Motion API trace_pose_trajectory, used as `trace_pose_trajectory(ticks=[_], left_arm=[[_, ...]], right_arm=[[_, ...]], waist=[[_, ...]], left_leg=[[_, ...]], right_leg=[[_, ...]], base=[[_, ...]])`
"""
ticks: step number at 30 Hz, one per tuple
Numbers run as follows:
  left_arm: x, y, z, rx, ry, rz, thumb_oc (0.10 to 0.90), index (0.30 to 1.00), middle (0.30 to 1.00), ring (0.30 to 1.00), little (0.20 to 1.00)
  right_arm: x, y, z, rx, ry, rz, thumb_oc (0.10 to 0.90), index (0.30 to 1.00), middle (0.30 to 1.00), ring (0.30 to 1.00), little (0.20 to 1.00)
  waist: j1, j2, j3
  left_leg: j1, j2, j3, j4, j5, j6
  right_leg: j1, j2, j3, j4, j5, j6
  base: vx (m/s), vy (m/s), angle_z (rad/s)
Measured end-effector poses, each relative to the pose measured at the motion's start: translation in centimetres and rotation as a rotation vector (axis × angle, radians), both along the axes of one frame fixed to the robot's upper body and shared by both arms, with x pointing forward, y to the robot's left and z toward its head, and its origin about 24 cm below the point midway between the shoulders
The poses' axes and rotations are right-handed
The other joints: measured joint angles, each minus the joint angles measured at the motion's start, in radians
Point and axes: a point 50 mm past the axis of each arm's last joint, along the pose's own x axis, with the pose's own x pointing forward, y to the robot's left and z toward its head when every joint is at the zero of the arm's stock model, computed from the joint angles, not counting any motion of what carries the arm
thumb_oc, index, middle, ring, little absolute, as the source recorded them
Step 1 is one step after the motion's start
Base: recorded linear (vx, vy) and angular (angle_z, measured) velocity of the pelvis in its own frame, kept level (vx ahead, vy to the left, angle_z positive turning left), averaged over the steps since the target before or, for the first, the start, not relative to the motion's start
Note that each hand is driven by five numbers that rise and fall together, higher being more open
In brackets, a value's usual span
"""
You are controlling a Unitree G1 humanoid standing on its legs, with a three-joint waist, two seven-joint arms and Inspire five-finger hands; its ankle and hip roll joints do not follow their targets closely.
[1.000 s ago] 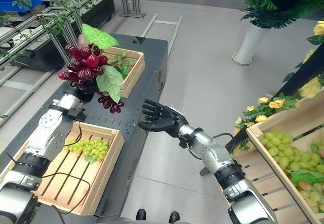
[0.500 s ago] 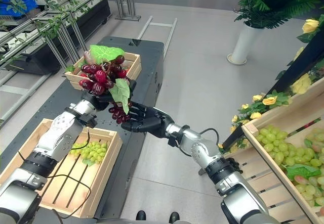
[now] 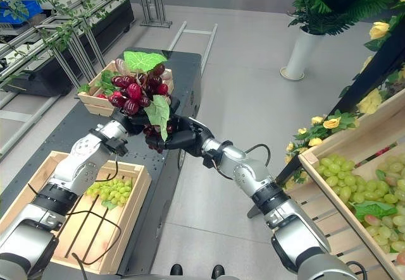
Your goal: Pick up the fruits from the basket on one side to the basket on the other side
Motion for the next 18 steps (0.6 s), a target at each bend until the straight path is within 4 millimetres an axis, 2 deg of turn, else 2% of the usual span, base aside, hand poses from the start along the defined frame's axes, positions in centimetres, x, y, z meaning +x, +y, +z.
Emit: trace_pose_trajectory(ticks=[18], left_arm=[[0.3,-1.8,-0.1,-0.051,0.056,-0.047,0.4,0.3,0.3,0.3,0.3]], right_arm=[[0.7,0.6,-0.2,0.06,0.076,-0.035,0.8,0.9,0.9,0.9,0.9]], waist=[[0.013,0.0,0.0]], left_leg=[[0.0,0.0,-0.001,0.0,0.0,0.0]], right_leg=[[0.001,0.0,-0.001,0.0,0.0,0.0]], base=[[0.0,0.0,0.0]])
